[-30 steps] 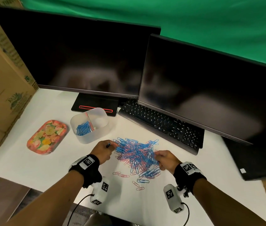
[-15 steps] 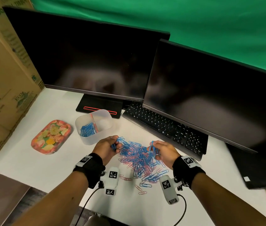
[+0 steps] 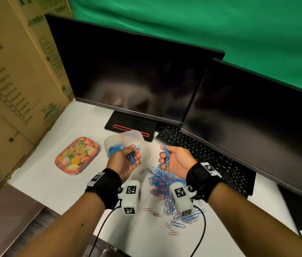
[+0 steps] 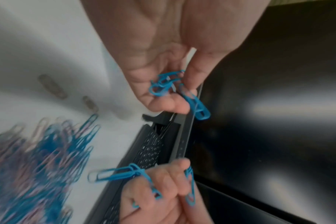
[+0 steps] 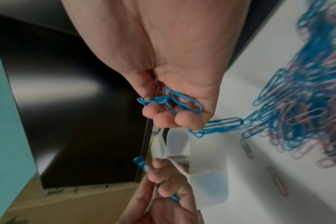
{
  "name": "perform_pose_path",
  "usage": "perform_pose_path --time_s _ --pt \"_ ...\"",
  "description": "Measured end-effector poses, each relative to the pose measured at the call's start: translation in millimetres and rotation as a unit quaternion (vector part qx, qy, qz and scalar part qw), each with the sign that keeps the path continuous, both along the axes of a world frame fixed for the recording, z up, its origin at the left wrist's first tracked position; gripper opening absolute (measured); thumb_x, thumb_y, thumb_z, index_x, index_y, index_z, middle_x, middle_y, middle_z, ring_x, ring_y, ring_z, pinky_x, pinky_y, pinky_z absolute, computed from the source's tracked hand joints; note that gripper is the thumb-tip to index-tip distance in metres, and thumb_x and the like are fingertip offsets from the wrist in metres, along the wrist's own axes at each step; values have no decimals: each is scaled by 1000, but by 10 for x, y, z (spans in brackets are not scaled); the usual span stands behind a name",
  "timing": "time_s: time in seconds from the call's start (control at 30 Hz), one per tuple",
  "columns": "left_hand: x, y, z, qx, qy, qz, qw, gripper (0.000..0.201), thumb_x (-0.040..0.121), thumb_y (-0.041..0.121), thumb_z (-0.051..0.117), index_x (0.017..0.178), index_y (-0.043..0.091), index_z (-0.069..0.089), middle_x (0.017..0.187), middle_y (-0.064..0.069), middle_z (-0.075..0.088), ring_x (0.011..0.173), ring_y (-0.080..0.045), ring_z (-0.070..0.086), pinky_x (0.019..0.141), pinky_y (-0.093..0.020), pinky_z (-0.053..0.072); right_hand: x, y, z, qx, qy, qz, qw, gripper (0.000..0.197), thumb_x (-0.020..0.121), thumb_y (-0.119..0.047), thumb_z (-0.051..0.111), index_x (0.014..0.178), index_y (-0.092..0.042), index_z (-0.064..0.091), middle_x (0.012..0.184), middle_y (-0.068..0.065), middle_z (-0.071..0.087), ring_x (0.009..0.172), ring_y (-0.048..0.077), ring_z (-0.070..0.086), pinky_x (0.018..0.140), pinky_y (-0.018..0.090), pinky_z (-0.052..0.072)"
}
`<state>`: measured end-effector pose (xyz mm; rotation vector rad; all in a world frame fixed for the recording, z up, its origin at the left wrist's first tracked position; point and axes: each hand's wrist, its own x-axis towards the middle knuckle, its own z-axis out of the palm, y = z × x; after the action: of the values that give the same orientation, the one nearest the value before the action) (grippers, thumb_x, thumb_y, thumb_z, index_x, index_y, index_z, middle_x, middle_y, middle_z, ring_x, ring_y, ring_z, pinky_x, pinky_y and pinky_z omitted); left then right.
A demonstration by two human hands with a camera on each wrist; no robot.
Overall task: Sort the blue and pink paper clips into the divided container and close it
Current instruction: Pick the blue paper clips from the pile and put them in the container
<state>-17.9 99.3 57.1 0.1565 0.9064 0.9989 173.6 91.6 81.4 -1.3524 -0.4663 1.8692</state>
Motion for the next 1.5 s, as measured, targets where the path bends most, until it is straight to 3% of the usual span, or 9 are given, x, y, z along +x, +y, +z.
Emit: perform_pose_path --time_s 0.23,0.37,0.53,0.63,0.77,0.97,1.23,1.37,1.5 --pt "-433 419 128 -21 192 29 981 12 90 13 52 80 12 58 62 -4 58 47 -15 53 45 -21 46 -783 510 178 21 -19 64 998 18 96 -16 39 86 -12 53 64 6 45 53 18 42 52 27 30" --pt "-605 601 126 -25 271 -7 962 14 92 24 50 91 12 56 87 -9 54 72 -22 53 61 -31 47 -1200 743 282 36 -24 75 996 18 96 -15 41 87 -9 56 65 8 45 55 21 44 51 29 31" --pt "-609 639 154 -11 305 -60 950 31 94 43 48 92 15 63 79 -3 65 76 -20 59 87 -37 46 -1458 893 177 37 -51 96 993 15 93 -10 46 86 -7 59 73 15 53 64 30 54 69 42 49" --pt "-653 662 123 -20 300 -74 951 44 93 50 47 112 12 59 104 -11 67 96 -26 63 93 -40 48 -1430 906 90 26 -106 126 986 14 92 -9 49 85 -7 61 74 14 58 68 30 59 65 38 53" --pt "-696 681 121 -15 340 -88 936 49 94 50 46 122 10 56 116 -12 55 114 -30 54 90 -39 48 -1363 912 -29 51 -176 183 966 12 89 -11 53 95 -13 63 89 9 63 81 24 61 75 40 51" --pt "-599 613 112 38 408 -147 900 41 96 40 48 120 8 56 112 -12 56 102 -28 57 86 -38 48 -1173 877 40 83 -224 229 944 21 92 -3 46 103 -11 63 91 5 57 82 20 55 77 36 50" --pt "-42 247 -66 254 530 -228 776 13 84 17 60 72 23 62 72 5 65 72 -18 61 77 -27 51 -42 400 -176 60 -338 209 915 25 93 -1 40 78 -15 54 71 6 52 56 16 45 50 22 30" --pt "294 51 -286 329 558 -358 673 16 82 11 59 76 26 64 79 3 69 78 -18 66 75 -25 52 575 -43 -486 41 -519 234 821 24 83 -6 52 72 -27 61 76 0 63 68 20 58 55 21 41" --pt "520 -90 -542 344 625 -445 541 22 80 13 56 96 25 65 105 -1 63 96 -23 62 83 -31 52 818 -458 -603 32 -611 279 740 21 85 -14 53 98 -23 66 98 2 68 88 22 63 70 18 44"
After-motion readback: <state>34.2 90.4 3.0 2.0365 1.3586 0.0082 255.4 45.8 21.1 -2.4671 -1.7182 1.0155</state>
